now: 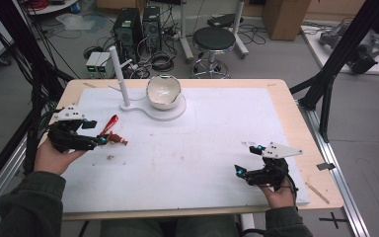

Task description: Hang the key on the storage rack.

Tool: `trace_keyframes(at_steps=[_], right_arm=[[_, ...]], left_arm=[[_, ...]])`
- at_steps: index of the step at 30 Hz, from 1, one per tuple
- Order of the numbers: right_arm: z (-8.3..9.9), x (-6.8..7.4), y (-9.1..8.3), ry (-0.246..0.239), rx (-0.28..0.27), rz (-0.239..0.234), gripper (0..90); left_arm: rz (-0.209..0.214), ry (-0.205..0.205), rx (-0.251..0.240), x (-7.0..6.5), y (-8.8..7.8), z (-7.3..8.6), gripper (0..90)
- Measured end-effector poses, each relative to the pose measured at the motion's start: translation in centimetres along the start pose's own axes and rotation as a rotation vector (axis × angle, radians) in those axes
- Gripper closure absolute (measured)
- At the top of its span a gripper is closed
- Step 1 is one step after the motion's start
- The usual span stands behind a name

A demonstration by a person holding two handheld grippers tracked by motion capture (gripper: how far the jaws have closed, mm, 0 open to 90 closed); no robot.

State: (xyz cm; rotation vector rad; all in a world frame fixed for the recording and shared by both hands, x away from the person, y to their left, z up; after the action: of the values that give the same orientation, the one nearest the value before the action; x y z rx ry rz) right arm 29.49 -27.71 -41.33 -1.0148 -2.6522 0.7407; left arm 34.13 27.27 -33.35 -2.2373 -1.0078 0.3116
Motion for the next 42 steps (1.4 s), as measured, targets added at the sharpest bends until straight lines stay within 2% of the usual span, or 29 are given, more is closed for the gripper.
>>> trace_keyframes(at_steps=[4,11,18,20,25,29,31,34,37,39,42], right_arm=[[0.0,0.0,0.0,0.002,-0.001,0.000,10.6],[-0.1,0.1,0.1,-0.007,-0.004,0.002,10.6],[-0.1,0.0,0.0,-0.005,-0.003,-0.005,10.6],[-0.1,0.0,0.0,-0.009,-0.008,-0.006,10.6],[-0.2,0.0,0.1,-0.008,-0.011,-0.006,10.6],[-0.1,-0.1,0.1,-0.006,-0.010,-0.009,10.6],[-0.1,-0.1,0.1,-0.013,-0.012,-0.006,10.6],[-0.1,-0.1,0.0,-0.004,-0.012,-0.010,10.6],[-0.1,-0.2,0.0,-0.007,-0.013,-0.009,10.6],[-0.1,-0.2,0.0,-0.007,-0.013,-0.009,10.6],[-0.1,-0.2,0.0,-0.006,-0.013,-0.011,10.6]], left_arm=[[0.007,-0.013,0.012,1.0,0.6,-0.4,32.0],[0.014,-0.007,0.042,2.2,1.6,-1.3,33.0],[-0.014,-0.026,0.073,3.8,3.1,-1.2,36.1],[-0.031,-0.052,0.091,4.6,3.9,-1.1,37.2],[-0.054,-0.072,0.132,5.4,5.2,-0.7,39.0],[-0.070,-0.072,0.156,5.8,6.0,-0.5,41.6],[-0.070,-0.090,0.180,6.3,6.7,-0.3,42.3],[-0.080,-0.106,0.178,6.4,7.1,0.0,44.6],[-0.079,-0.140,0.179,6.9,7.6,0.5,46.5],[-0.078,-0.145,0.183,7.0,7.7,0.7,47.1],[-0.085,-0.195,0.161,7.3,8.2,1.3,51.9]])
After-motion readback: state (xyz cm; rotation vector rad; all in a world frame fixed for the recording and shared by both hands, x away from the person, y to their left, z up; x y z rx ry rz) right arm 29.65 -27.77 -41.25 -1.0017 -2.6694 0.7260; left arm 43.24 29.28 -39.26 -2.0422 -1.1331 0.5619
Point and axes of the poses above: each handheld gripper's, and its own axes: y roughly forward along the jaws, z roughly out of its underside, x roughly to its left, the point moved 1 cm from there along y, roughly forward along the jaws, and after that the axes turned 3 degrees about x, right-handed, at the moved point
